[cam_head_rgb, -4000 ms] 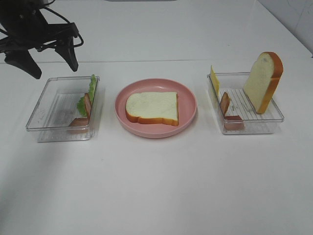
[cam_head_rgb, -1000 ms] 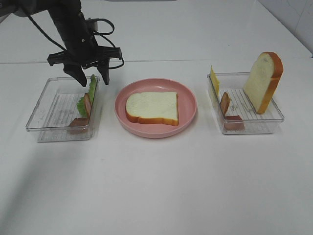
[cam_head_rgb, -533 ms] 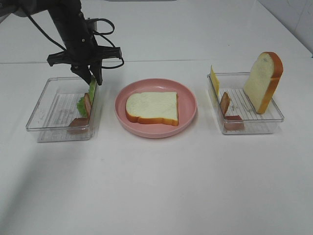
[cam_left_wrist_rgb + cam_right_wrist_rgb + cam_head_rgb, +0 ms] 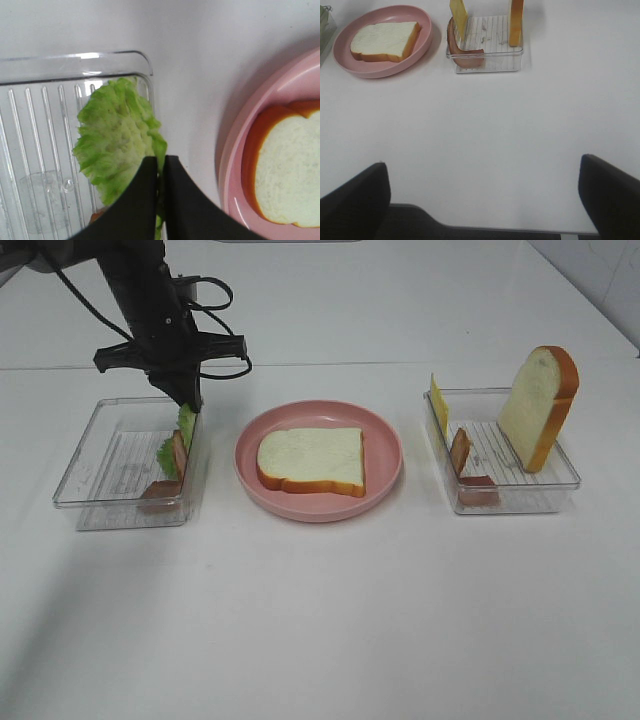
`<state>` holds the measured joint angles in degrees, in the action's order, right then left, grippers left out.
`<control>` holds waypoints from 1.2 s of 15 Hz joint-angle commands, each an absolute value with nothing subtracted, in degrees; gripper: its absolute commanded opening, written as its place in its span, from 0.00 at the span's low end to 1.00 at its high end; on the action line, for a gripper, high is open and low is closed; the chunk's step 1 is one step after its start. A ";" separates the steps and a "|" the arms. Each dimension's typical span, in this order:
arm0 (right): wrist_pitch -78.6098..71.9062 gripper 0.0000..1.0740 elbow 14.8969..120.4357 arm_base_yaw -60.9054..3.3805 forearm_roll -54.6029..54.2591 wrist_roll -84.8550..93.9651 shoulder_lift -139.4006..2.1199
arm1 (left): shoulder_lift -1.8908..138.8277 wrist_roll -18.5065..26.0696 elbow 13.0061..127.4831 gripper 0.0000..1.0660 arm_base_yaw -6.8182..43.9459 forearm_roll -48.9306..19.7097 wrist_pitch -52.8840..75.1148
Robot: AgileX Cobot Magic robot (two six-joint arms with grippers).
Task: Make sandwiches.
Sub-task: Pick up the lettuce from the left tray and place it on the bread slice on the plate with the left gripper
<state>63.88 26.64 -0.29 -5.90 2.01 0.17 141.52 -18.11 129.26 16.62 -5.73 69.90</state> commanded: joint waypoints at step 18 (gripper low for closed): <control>64.06 0.92 26.41 0.11 -5.67 1.49 1.60 | 128.86 -16.79 128.86 0.00 19.14 -16.16 75.40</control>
